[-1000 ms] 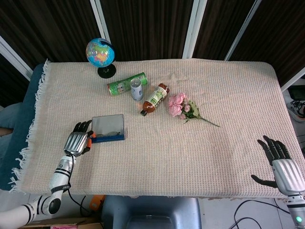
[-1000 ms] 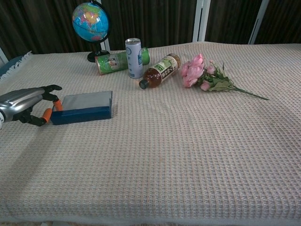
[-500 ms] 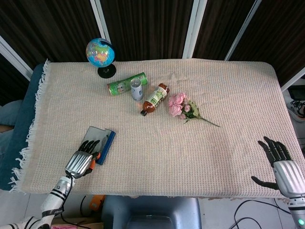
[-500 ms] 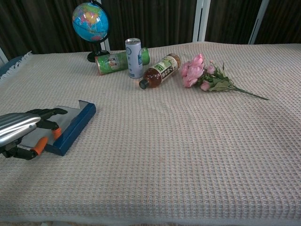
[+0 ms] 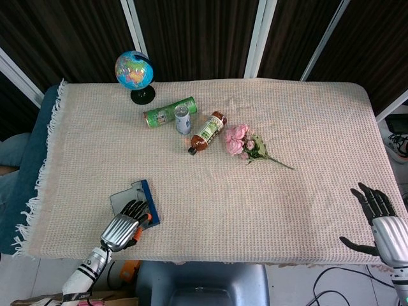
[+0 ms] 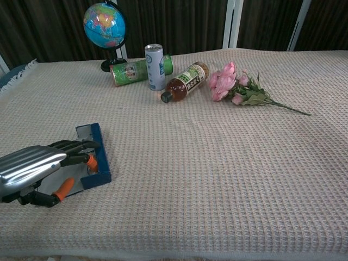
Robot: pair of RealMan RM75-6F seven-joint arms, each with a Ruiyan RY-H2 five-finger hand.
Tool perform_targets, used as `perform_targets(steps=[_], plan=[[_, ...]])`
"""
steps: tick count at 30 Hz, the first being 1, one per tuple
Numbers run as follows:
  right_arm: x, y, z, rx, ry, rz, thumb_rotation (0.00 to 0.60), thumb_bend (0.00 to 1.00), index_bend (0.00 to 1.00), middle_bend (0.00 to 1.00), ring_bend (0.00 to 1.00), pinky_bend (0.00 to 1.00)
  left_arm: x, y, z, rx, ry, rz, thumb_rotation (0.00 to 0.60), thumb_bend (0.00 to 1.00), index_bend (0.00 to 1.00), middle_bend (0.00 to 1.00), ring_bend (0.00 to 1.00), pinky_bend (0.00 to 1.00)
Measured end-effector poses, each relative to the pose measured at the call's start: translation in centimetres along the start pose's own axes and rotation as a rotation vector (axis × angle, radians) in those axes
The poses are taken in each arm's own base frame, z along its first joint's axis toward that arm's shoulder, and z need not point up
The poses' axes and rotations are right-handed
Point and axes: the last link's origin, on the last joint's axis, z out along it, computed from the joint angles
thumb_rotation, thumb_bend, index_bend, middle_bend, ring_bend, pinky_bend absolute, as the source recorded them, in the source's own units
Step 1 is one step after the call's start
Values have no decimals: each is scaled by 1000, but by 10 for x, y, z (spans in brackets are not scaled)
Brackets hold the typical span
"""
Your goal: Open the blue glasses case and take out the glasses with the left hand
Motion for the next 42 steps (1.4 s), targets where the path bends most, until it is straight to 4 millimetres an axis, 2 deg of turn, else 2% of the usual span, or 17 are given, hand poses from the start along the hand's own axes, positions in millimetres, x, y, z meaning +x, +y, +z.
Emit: perform_targets(steps=[12,28,35,42], plan=[[7,4,-5,2,25,19,600,64,0,0,0,0,-2,28,21,-62,36,52,600,627,174,0,0,0],[14,10,-9,-6,45,40,600,64,0,0,0,0,-3,47,63,-52,87,73,600,625,215,0,0,0],[16,12,-9,-12,51,45,600,64,0,0,0,0,2,48,86,-15,102,64,600,630,198,0,0,0],[17,13,-9,-15,51,46,600,64,0,0,0,0,8,39,105,55,111,45,600,628,188,0,0,0]])
